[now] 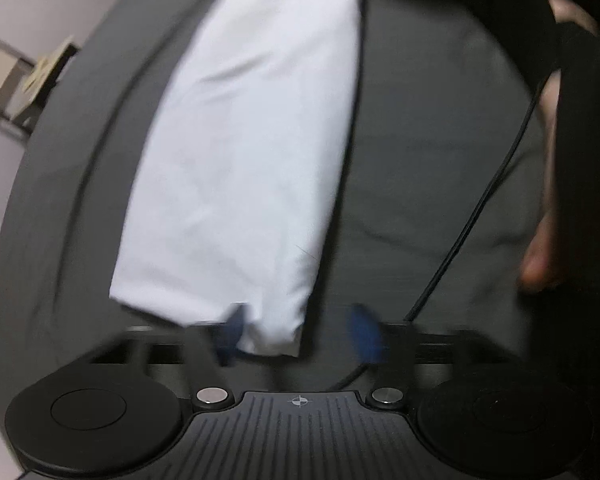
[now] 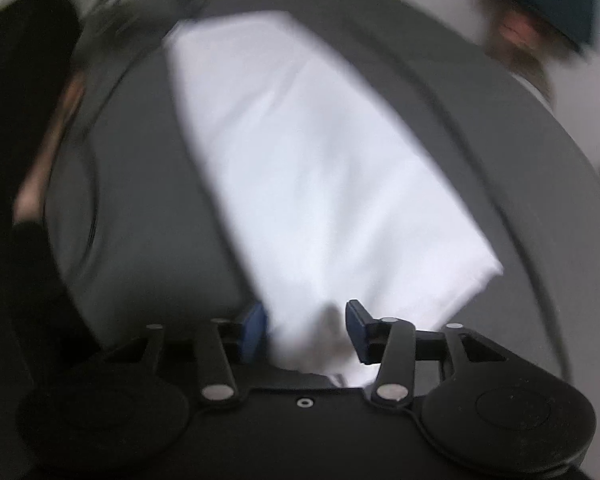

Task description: Fold clothes

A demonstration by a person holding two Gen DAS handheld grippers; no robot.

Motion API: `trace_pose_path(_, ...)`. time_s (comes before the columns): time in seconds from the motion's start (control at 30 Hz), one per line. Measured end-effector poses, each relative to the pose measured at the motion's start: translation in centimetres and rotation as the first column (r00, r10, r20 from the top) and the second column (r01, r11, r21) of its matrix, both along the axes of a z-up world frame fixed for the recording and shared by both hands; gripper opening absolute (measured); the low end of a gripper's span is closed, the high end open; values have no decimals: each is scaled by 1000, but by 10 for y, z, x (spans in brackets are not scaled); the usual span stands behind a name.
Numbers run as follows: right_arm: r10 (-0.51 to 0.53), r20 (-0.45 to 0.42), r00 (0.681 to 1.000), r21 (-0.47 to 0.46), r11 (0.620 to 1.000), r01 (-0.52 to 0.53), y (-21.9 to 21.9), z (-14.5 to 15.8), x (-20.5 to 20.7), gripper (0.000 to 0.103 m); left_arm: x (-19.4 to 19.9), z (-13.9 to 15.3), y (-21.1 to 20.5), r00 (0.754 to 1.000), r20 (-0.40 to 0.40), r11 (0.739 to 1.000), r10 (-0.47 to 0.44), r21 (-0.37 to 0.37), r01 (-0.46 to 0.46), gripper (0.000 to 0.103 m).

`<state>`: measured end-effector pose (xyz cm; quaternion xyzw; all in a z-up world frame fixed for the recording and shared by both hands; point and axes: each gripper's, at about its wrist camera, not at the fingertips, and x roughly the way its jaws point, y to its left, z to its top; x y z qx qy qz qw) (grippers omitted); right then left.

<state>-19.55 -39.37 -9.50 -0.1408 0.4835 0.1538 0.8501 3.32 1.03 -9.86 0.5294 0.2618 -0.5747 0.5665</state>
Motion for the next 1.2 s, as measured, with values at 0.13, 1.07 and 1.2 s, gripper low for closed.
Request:
trace_pose_path(0.13,-314,-30,949,232,921,312,-56,14,7,54,9,30,6,982,-63,965,176,-187,-185,77)
trace_pose_path(1.07,-544,-375,751,618,457,640,-124,-55,21,24,-139,-10,-180,992,7,972,-127,-200,126,77)
trace_pose_path(1.2,-577,-308,757,604,497,624,-116,-53,25,9,-129,-6,-172,998,-20,970,-65,-237,59,77)
